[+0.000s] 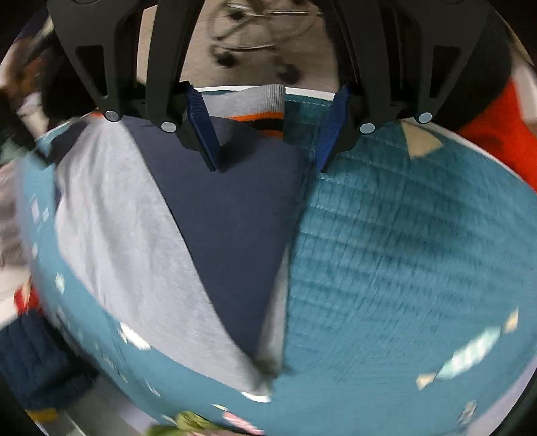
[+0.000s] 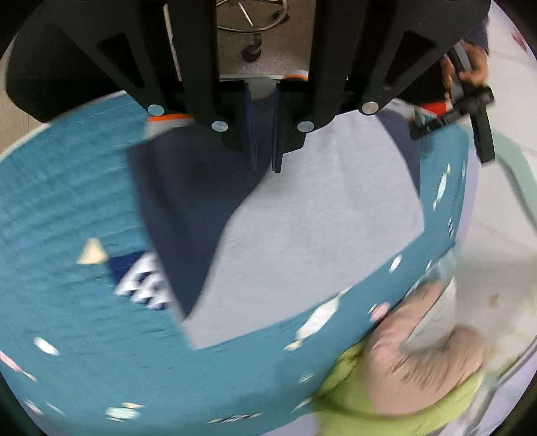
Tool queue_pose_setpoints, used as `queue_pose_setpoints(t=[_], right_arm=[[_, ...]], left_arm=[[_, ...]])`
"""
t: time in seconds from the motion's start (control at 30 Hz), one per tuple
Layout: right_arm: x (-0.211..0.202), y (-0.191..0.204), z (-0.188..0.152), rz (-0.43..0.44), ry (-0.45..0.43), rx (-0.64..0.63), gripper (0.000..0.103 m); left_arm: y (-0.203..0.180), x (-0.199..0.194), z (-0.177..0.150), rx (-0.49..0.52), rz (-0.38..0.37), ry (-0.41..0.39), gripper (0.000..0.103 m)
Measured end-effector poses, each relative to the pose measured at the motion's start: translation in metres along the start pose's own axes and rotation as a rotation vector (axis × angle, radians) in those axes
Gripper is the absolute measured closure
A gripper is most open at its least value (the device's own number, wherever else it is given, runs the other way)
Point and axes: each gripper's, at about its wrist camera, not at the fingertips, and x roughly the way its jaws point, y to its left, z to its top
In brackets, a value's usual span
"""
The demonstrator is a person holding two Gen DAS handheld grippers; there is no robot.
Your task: Fold large clothes
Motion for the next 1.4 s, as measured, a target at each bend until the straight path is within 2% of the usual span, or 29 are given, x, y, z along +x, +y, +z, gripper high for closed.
queue_pose_setpoints(t=[0.03, 0.07, 0.13, 0.2, 0.23, 0.4, 0.5, 0.7, 0.9, 0.93, 1.07, 1.13, 1.27, 1.4], right_arm=[[0.014, -0.007, -0.005, -0.014, 0.045, 0.026, 0.094], [0.03, -0.019, -0.012, 0.008, 0.092, 0.083, 0.097], [0.028, -0.031, -0.014, 0.062, 0.073, 0.134, 0.1], [0.022, -0.028, -0.012, 0.061, 0.084, 0.142, 0.1], [0.018, -0.022, -0.01, 0.049, 0.09, 0.125, 0.093], [-0.01, 0.025, 0.007, 0.092, -0.005, 0.032, 0.093], [-0.004, 0.056, 0.028, 0.143, -0.041, -0.015, 0.093], [0.042, 0.102, 0.09, 0.204, -0.061, 0.001, 0.093], [0.106, 0.098, 0.133, 0.177, -0.01, 0.101, 0.093], [0.12, 0.092, 0.134, 0.146, 0.031, 0.122, 0.1], [0.129, 0.079, 0.128, 0.18, 0.042, 0.172, 0.102], [0.118, 0.084, 0.119, 0.15, 0.068, 0.135, 0.102], [0.094, 0.081, 0.083, 0.137, 0.081, 0.085, 0.101], [0.082, 0.067, 0.034, 0.165, 0.114, 0.135, 0.102]], left_arm=[[0.003, -0.001, -0.001, -0.014, -0.017, -0.009, 0.037], [0.007, -0.003, -0.001, -0.026, -0.046, -0.016, 0.036], [0.013, -0.004, -0.002, -0.058, -0.099, -0.012, 0.036], [0.018, 0.0, -0.002, -0.086, -0.115, -0.005, 0.034], [0.018, 0.002, -0.002, -0.088, -0.108, -0.002, 0.034], [0.014, 0.006, -0.008, -0.069, -0.091, -0.019, 0.03], [0.01, 0.007, -0.007, -0.082, -0.092, -0.029, 0.03], [-0.008, 0.013, -0.009, -0.049, -0.138, -0.058, 0.033], [-0.008, 0.017, -0.012, -0.042, -0.142, -0.075, 0.036], [-0.006, 0.017, -0.012, -0.041, -0.142, -0.074, 0.036], [-0.008, 0.019, -0.012, -0.028, -0.128, -0.076, 0.036], [-0.011, 0.02, -0.011, -0.028, -0.124, -0.08, 0.036], [-0.012, 0.019, -0.01, -0.038, -0.131, -0.087, 0.036], [-0.011, 0.018, -0.01, -0.04, -0.135, -0.089, 0.037]])
